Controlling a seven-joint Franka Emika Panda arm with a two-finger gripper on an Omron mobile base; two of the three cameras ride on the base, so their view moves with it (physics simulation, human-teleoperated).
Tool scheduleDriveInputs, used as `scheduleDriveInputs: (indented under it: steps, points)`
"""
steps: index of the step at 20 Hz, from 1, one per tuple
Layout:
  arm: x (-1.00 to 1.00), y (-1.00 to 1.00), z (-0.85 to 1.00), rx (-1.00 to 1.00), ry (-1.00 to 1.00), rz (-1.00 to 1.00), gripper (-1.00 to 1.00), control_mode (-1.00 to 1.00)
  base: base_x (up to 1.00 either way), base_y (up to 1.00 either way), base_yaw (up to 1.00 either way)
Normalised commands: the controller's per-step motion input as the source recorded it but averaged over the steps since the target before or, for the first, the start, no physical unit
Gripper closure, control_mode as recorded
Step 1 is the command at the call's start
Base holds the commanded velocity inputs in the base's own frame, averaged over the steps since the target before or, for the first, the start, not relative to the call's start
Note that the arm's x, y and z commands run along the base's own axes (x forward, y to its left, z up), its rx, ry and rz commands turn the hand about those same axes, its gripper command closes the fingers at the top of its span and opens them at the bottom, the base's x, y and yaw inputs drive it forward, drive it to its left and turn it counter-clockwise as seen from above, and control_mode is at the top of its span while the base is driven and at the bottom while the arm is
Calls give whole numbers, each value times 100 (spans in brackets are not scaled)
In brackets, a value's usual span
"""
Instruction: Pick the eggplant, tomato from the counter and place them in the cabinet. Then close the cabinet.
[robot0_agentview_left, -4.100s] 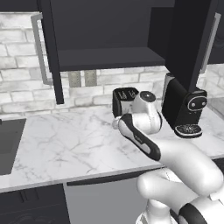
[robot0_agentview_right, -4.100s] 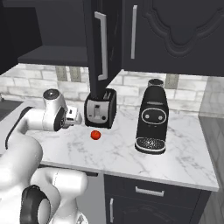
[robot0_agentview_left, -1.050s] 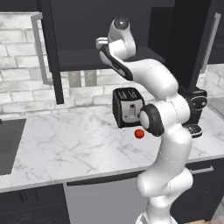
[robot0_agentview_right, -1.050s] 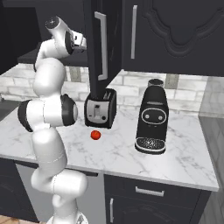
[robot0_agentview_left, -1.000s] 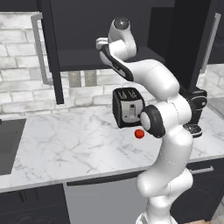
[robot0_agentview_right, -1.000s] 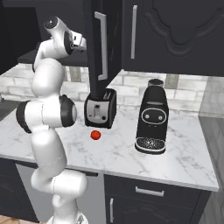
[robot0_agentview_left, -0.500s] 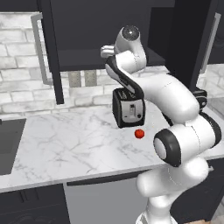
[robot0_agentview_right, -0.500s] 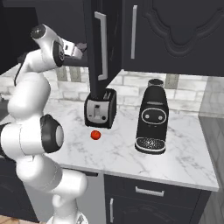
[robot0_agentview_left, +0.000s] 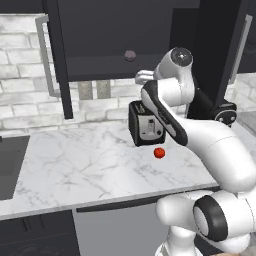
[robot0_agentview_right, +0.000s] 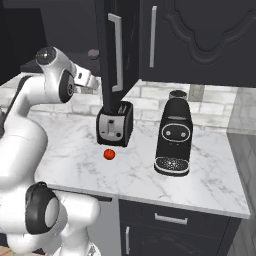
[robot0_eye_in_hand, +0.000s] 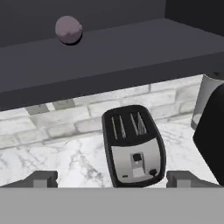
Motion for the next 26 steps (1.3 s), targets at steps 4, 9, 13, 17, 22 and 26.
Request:
scheduleDriveInputs:
  steps: [4, 9, 13, 17, 22, 26]
  points:
    - [-87, -46, -49, 6, 15, 1, -100, -100, 0, 0, 0]
    - [-30, -26, -43, 0, 31, 0, -100, -100, 0, 0, 0]
    - [-6, -30, -48, 0, 28, 0, -100, -100, 0, 0, 0]
    - [0, -5, -51, 0, 21, 0, -100, -100, 0, 0, 0]
    - [0, -1, -50, 0, 7, 3, -100, -100, 0, 0, 0]
    - [0, 0, -54, 0, 0, 5, -100, -100, 0, 0, 0]
